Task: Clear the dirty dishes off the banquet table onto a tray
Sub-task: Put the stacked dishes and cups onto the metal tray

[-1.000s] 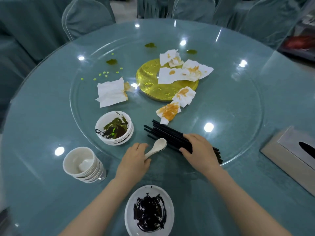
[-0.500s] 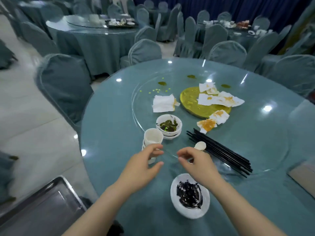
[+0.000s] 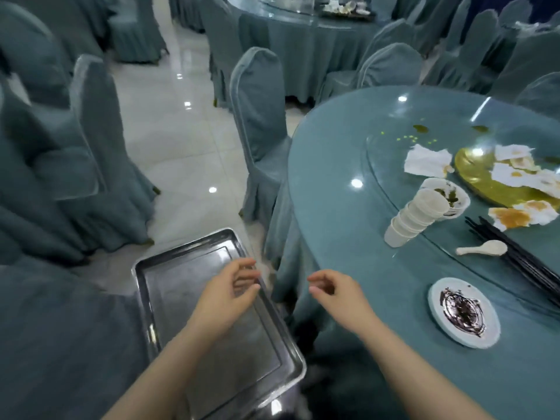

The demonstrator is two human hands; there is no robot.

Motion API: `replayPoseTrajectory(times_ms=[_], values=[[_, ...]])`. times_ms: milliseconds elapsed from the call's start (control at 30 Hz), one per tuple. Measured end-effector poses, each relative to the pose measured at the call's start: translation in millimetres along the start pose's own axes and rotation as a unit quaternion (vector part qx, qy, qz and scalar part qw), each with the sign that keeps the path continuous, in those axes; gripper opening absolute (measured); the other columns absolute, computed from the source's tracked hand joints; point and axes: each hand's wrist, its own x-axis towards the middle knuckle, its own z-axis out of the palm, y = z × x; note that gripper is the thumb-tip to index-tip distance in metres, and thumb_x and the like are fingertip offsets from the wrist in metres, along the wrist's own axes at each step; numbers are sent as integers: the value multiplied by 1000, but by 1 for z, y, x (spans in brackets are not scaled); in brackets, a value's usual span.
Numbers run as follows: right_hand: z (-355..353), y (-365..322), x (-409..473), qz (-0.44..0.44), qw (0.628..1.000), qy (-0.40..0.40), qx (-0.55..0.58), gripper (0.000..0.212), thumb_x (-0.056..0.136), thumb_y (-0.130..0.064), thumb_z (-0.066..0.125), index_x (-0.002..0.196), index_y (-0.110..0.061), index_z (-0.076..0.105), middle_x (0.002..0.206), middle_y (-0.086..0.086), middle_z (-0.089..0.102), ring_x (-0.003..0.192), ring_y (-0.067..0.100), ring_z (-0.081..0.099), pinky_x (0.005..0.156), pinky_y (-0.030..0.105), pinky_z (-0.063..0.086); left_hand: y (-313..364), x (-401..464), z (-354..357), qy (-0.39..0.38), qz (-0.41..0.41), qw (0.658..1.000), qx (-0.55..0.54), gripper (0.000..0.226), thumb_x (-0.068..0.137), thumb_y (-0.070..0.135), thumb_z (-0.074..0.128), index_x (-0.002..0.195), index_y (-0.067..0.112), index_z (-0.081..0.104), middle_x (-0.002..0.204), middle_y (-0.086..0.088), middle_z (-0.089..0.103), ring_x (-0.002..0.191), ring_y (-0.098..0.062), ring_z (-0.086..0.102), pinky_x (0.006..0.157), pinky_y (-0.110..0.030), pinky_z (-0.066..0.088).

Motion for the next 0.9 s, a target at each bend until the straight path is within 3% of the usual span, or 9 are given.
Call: replayPoseTrajectory(times_ms=[133, 300, 467, 600, 733, 900], values=[[46, 5, 4, 34, 998, -44, -7, 19, 82, -9, 67, 96, -23, 65, 80, -8, 69, 81, 13, 66, 81, 20, 49, -45, -32, -38, 54, -71, 996, 4, 37, 85, -4, 63, 113, 17, 53, 99, 1, 65, 92, -7, 63, 84, -20, 47], [83, 30, 21, 81, 992, -91, -22, 18, 83, -15, 68, 99, -24, 65, 83, -6, 70, 82, 12, 65, 75, 18, 45, -94, -54, -58, 114, -166, 980, -10, 36, 86, 1, 64, 118, 13, 53, 104, -6, 67, 90, -10, 63, 73, -7, 47], [121, 67, 41, 122, 982, -139, -26, 26, 84, -14, 68, 109, -17, 65, 89, -8, 68, 88, 12, 64, 87, 27, 49, -149, -63, -64, 146, -268, 952, -21, 41, 89, 11, 63, 126, 17, 49, 111, -1, 66, 98, -11, 61, 85, -25, 44], [156, 105, 59, 142, 972, -181, -54, 36, 85, -12, 68, 120, -11, 61, 111, -1, 64, 103, 16, 62, 95, 29, 46, -202, -62, -65, 154, -326, 933, -9, 47, 89, 12, 63, 132, 12, 46, 122, -9, 62, 106, -18, 59, 92, -31, 45], [187, 142, 82, 129, 958, -216, -134, 50, 85, -19, 67, 133, -19, 52, 130, 2, 57, 117, 20, 55, 99, 35, 45, -267, -54, -62, 124, -367, 921, 33, 65, 87, 18, 65, 144, 18, 34, 144, -8, 43, 129, -23, 44, 106, -38, 38], [224, 184, 97, 126, 949, -238, -167, 68, 83, -13, 69, 144, -18, 39, 145, 8, 41, 131, 24, 42, 109, 36, 36, -352, -55, -46, 113, -418, 895, 109, 76, 85, 23, 68, 148, 26, 26, 157, -13, 10, 141, -30, 24, 113, -40, 25]])
